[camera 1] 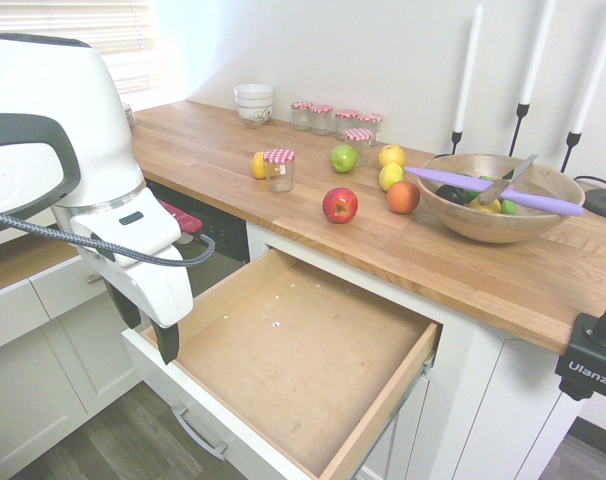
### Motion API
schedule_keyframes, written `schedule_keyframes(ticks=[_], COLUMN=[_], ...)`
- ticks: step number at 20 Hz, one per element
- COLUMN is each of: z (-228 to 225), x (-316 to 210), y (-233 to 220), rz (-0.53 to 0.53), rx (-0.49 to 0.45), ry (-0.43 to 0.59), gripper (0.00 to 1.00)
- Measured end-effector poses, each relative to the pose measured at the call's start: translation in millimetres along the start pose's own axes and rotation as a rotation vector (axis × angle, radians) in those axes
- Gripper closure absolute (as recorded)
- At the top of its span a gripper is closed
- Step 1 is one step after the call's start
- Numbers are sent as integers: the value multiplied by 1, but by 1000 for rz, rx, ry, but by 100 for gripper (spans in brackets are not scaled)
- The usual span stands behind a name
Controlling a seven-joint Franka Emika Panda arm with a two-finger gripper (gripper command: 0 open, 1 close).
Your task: Close the drawer
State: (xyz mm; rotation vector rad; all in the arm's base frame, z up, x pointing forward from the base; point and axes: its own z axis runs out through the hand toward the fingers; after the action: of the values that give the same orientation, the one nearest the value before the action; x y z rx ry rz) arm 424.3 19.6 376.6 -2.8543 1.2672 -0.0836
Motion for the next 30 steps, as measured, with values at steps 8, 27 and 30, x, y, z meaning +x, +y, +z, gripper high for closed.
schedule_keyframes(ticks=[8, 27, 30], z=[37, 232, 248], x=[-1, -1, 0], y=[10, 33, 31], rz=[-1, -45, -57], rx=[-20, -54, -16], ry=[-22, -54, -19], gripper=[0, 100, 100])
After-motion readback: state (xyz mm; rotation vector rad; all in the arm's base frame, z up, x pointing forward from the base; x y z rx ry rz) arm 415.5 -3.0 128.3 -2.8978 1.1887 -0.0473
